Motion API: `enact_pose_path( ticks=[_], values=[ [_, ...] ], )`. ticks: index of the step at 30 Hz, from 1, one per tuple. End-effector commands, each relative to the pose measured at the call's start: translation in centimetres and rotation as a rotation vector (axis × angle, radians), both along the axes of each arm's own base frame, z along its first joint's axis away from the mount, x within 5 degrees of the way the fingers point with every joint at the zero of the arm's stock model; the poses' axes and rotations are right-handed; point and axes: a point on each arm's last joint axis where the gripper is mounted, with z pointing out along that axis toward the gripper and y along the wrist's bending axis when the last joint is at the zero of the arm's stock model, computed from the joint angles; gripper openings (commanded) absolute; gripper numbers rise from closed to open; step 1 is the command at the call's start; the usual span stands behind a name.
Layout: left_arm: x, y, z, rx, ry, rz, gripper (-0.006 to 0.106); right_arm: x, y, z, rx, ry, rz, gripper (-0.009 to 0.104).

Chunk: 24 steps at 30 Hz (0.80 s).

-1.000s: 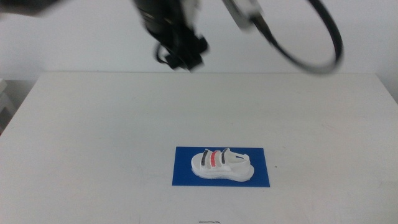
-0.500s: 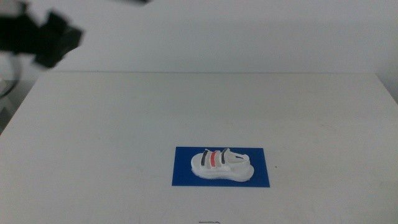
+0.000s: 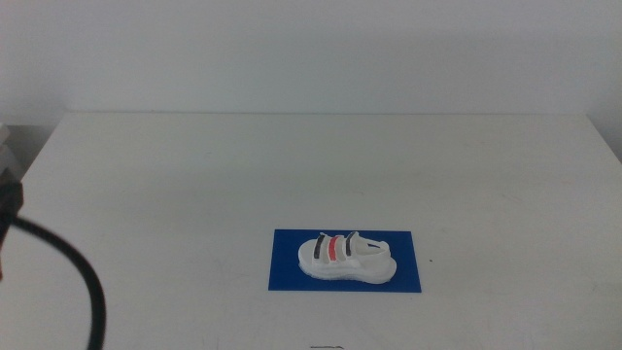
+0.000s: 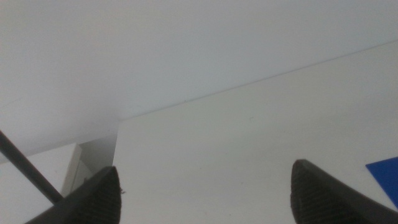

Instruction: Use one arm to grab the shoe from the table and place it on the mat.

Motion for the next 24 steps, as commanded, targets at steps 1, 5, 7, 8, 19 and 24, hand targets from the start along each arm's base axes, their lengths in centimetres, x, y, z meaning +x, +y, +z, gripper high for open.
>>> enact_pose_path(
  ticks=[1, 5, 7, 8, 19, 24],
  values=[
    [-0.2, 0.1, 0.7, -0.031, -0.122, 0.011, 0.094, 0.0, -0.1, 1.2, -0.022, -0.093, -0.002, 0.094],
    [-1.8, 0.1, -1.9, -0.040, -0.166, 0.018, 0.094, 0.0, -0.1, 1.2, -0.022, -0.093, -0.002, 0.094],
    [-2.6, 0.3, -3.4, -0.056, -0.220, 0.031, 0.094, 0.0, -0.1, 1.2, -0.022, -0.093, -0.002, 0.094],
    [-3.0, 0.3, -4.3, -0.071, -0.241, 0.038, 0.094, 0.0, -0.1, 1.2, -0.022, -0.093, -0.002, 0.094],
    [-4.5, 0.5, -12.2, -0.215, -0.266, 0.075, 0.094, 0.0, -0.1, 1.2, -0.022, -0.093, -0.002, 0.094],
    [-4.4, 0.5, -13.0, -0.214, -0.234, 0.078, 0.094, 0.0, -0.1, 1.2, -0.022, -0.093, -0.002, 0.094]
  ],
)
